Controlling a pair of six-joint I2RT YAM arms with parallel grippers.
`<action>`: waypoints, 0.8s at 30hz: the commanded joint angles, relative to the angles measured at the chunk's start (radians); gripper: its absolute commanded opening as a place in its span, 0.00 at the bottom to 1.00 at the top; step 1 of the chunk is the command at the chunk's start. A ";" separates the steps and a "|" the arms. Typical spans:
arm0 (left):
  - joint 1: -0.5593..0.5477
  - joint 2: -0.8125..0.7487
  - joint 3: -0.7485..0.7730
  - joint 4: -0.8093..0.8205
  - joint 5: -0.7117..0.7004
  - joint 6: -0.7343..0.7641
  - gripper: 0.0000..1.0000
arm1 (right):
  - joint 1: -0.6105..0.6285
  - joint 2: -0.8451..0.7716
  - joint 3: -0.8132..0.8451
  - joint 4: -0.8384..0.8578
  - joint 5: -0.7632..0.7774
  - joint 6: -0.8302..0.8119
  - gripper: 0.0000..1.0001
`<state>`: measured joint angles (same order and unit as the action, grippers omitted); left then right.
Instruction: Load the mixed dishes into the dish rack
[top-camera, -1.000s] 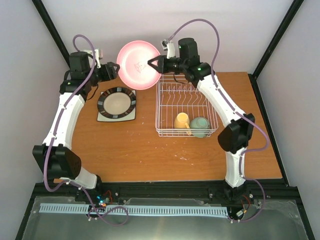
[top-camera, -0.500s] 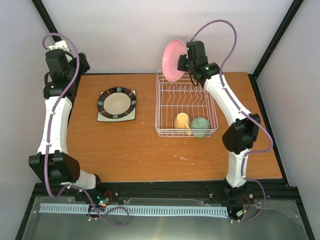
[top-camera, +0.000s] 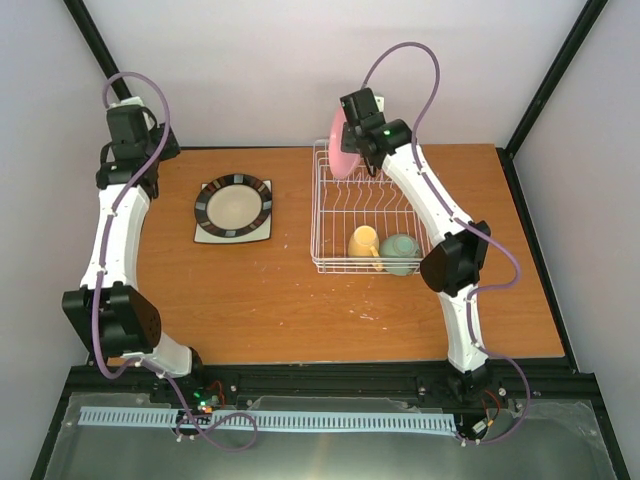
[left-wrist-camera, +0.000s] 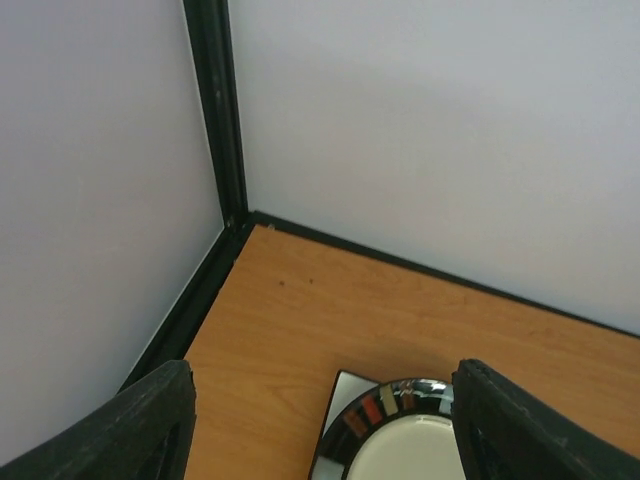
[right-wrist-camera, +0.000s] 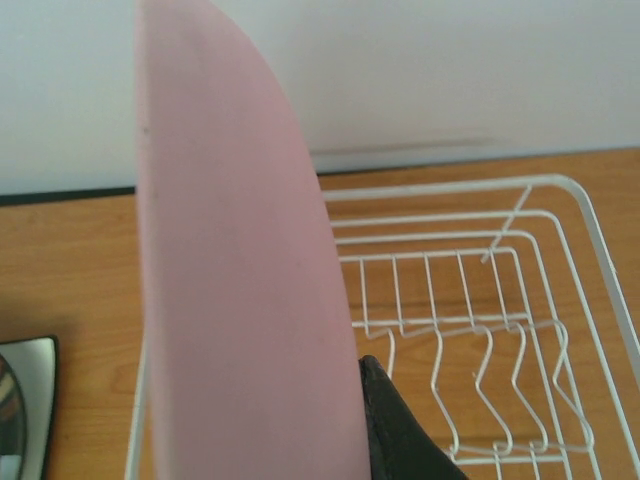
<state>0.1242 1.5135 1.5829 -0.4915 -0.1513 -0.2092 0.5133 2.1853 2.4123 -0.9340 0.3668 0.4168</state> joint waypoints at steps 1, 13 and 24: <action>0.004 0.008 0.004 -0.057 -0.032 0.008 0.70 | 0.008 -0.027 -0.051 -0.053 0.050 0.061 0.03; 0.004 -0.045 -0.102 -0.105 -0.084 -0.016 0.68 | 0.027 0.043 -0.037 -0.085 0.020 0.068 0.03; 0.005 -0.068 -0.151 -0.102 -0.096 0.003 0.68 | 0.043 0.092 -0.023 -0.079 0.031 0.029 0.03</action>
<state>0.1246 1.4658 1.4254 -0.5945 -0.2287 -0.2142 0.5434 2.2616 2.3463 -1.0073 0.3782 0.4595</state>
